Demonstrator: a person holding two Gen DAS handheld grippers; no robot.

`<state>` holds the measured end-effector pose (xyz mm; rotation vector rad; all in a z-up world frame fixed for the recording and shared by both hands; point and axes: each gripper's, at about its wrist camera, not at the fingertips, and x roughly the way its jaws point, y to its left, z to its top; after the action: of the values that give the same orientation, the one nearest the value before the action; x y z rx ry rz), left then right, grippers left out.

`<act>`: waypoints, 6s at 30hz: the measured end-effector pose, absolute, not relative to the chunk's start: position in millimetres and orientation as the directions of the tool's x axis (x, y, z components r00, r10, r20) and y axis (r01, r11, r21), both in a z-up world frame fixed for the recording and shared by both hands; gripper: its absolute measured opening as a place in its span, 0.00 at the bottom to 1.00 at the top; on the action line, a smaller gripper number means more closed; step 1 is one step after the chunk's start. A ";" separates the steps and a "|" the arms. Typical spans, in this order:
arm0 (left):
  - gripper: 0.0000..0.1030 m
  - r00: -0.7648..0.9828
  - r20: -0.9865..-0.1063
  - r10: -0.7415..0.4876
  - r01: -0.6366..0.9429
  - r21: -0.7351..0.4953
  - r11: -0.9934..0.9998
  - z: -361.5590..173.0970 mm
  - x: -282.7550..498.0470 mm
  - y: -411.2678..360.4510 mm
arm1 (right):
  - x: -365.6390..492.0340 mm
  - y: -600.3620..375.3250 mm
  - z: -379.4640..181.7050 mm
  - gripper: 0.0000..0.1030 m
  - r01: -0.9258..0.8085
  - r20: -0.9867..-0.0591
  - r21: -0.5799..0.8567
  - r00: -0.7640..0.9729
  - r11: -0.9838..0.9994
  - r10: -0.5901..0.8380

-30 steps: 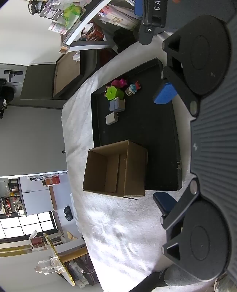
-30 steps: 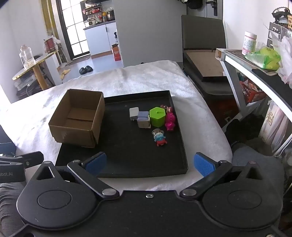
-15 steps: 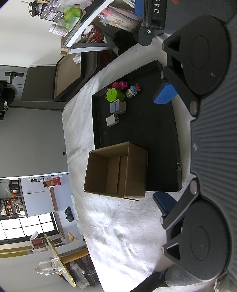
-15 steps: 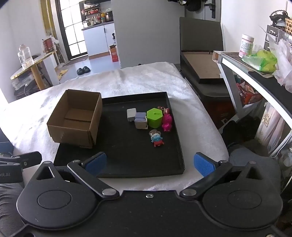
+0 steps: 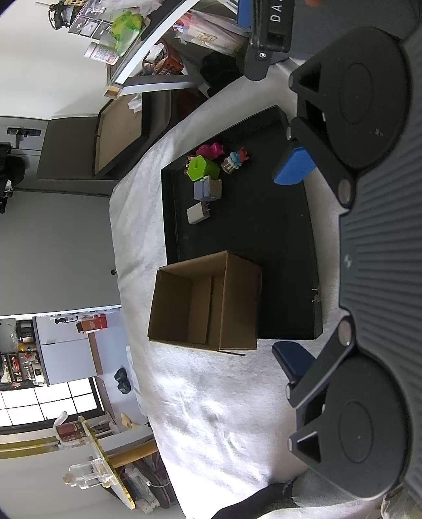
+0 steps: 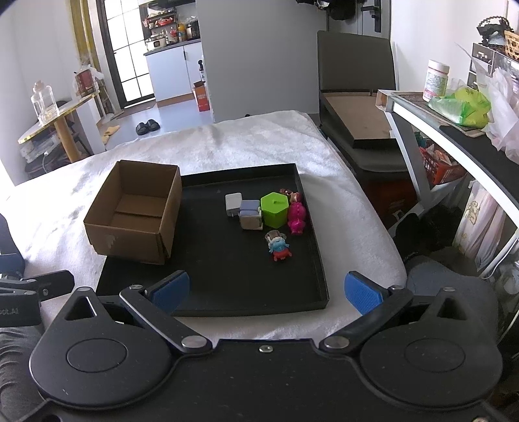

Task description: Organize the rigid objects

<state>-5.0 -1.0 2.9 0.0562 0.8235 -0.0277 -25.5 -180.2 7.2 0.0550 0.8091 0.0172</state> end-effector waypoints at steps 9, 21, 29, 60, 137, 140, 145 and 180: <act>0.99 0.675 -0.738 0.002 0.052 0.051 0.997 0.7 -5.4 -7.0 | -26.9 -179.9 5.4 1.00 0.008 -0.718 0.051 0.696 0.999 0.030; 0.99 0.675 -0.738 -0.013 0.057 0.035 0.998 -0.2 -6.9 -6.2 | -27.2 -180.9 3.4 1.00 0.009 -0.723 0.054 0.690 0.998 0.033; 0.99 0.674 -0.738 -0.007 0.044 0.031 0.999 -2.1 -8.3 -0.4 | -28.5 -179.2 4.7 1.00 0.005 -0.718 0.050 0.695 0.999 0.033; 0.99 0.655 -0.756 0.006 0.037 0.040 0.999 -15.0 11.2 7.4 | -16.0 -169.4 -11.4 1.00 -0.009 -0.732 0.027 0.681 1.000 0.026; 0.13 0.554 -0.829 0.082 -0.209 -0.043 0.977 -123.7 205.7 99.7 | 159.1 -194.0 -182.0 0.37 -0.239 -0.814 -0.052 0.573 0.970 0.098; 0.13 0.555 -0.830 0.059 -0.221 -0.078 0.972 -130.2 199.0 99.9 | 157.8 -192.0 -176.0 0.37 -0.234 -0.820 -0.043 0.564 0.971 0.100; 0.13 0.576 -0.817 0.023 -0.224 -0.131 0.966 -139.4 195.6 102.5 | 153.1 -187.6 -158.0 0.37 -0.227 -0.812 -0.051 0.576 0.973 0.091; 0.16 0.618 -0.779 -0.100 -0.187 -0.269 0.945 -142.7 163.1 105.3 | 143.5 -112.1 -49.3 0.35 -0.274 -0.689 -0.196 0.722 0.941 0.067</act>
<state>163.1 105.3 -142.7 -0.3422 0.9074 0.0512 143.5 -112.1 -49.3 -0.2955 0.7427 0.1912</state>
